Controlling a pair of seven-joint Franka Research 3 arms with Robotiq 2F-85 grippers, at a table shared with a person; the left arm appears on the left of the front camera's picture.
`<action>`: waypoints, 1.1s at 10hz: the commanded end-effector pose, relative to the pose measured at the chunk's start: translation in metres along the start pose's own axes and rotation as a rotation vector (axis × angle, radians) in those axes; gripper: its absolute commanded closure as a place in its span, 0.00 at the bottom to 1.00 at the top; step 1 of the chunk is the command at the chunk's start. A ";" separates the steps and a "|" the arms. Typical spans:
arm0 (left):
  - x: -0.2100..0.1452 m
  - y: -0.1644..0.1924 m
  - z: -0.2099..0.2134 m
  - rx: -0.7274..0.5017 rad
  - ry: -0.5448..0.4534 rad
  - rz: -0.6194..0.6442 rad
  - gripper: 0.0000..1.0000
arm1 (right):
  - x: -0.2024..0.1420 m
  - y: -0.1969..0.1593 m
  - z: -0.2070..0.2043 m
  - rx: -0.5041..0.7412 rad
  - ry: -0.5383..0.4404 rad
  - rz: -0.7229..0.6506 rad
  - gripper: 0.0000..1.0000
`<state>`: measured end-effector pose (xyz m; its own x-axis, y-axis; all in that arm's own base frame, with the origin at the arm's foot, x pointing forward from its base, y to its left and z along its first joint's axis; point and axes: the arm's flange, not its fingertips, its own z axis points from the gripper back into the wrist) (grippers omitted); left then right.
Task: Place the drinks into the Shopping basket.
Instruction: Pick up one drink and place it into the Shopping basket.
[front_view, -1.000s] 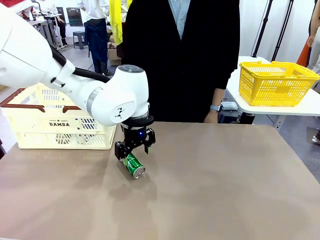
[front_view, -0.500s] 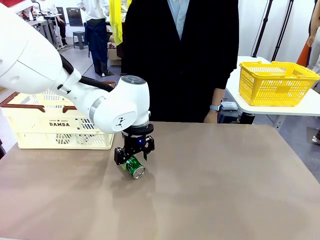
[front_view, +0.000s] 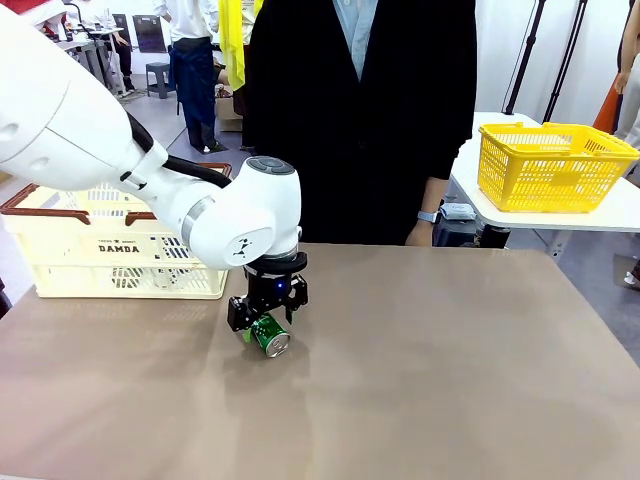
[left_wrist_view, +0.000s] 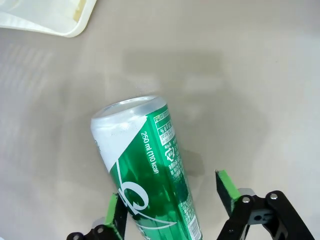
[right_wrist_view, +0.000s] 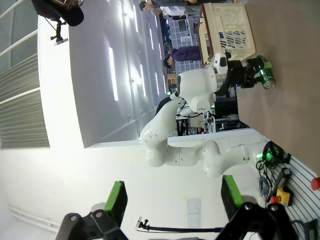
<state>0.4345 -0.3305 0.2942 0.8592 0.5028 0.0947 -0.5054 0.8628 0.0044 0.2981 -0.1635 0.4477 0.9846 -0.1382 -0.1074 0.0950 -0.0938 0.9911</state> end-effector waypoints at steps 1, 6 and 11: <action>-0.001 -0.007 -0.004 0.038 -0.051 0.030 1.00 | -0.001 0.006 0.000 0.011 -0.002 -0.019 0.00; 0.000 -0.005 -0.009 0.042 -0.035 0.030 1.00 | -0.001 0.006 0.000 0.011 -0.002 -0.019 0.00; 0.011 0.013 0.082 -0.051 0.010 -0.161 1.00 | -0.001 0.006 0.000 0.011 -0.002 -0.019 0.00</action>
<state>0.4363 -0.3310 0.3302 0.8965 0.4289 0.1111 -0.4294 0.9029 -0.0206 0.2981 -0.1635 0.4476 0.9845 -0.1382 -0.1077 0.0952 -0.0939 0.9910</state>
